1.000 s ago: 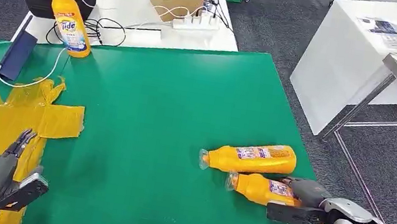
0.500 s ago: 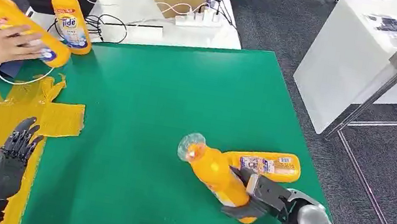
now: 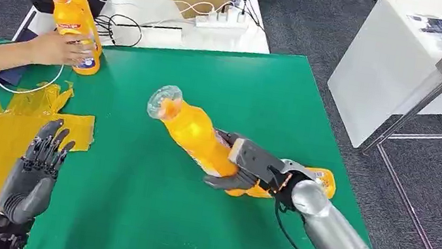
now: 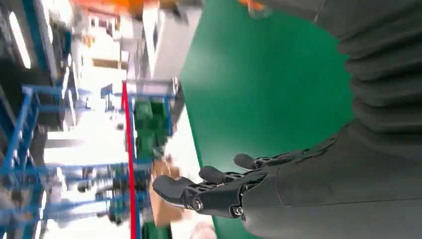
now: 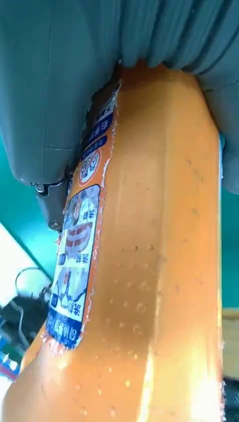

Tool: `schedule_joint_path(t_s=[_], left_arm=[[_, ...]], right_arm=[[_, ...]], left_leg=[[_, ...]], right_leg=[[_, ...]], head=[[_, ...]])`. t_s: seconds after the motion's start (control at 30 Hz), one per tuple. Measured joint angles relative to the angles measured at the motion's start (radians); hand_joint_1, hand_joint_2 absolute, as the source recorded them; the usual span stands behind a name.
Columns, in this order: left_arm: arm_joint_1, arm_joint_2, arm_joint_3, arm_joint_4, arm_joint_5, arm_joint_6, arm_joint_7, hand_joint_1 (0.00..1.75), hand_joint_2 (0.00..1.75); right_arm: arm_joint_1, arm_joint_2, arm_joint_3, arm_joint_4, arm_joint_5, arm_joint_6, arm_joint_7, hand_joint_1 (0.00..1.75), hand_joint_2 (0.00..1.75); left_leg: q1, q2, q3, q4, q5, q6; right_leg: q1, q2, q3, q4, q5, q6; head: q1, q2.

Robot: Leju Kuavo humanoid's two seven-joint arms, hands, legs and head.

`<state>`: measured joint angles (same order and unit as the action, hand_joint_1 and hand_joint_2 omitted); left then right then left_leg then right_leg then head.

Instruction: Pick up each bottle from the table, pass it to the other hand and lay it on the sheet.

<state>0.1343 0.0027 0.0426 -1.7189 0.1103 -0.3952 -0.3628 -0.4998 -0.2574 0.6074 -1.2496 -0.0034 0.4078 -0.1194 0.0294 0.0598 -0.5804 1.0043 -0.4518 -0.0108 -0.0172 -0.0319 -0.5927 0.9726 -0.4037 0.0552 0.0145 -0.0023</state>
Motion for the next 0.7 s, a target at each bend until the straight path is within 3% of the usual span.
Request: schedule_joint_path(t_s=[0.17,0.33,0.7], left_arm=[[-0.063,0.000,-0.090,0.004,0.024,0.008,0.026,0.00,1.75],[-0.080,0.001,-0.121,0.014,0.051,0.012,0.039,0.00,1.75],[-0.135,-0.012,-0.146,0.016,0.040,0.076,0.051,0.00,1.75]], right_arm=[[-0.100,0.115,0.080,0.161,0.000,-0.009,0.004,1.75,1.75],[-0.147,0.178,0.132,0.239,0.019,-0.018,0.017,1.75,1.75],[-0.216,0.362,0.292,0.272,0.044,-0.016,0.076,1.75,1.75]], left_leg=[[0.000,-0.001,0.000,0.000,0.001,0.000],[0.000,0.000,-0.001,0.000,0.001,0.000],[0.001,0.000,-0.002,0.000,0.001,0.000]], right_leg=[[0.000,0.000,0.000,0.000,0.000,0.000],[0.000,0.000,-0.001,0.000,0.000,0.000],[0.001,0.000,-0.003,0.001,0.000,0.000]], head=[[0.000,0.000],[0.000,0.000],[0.000,0.000]])
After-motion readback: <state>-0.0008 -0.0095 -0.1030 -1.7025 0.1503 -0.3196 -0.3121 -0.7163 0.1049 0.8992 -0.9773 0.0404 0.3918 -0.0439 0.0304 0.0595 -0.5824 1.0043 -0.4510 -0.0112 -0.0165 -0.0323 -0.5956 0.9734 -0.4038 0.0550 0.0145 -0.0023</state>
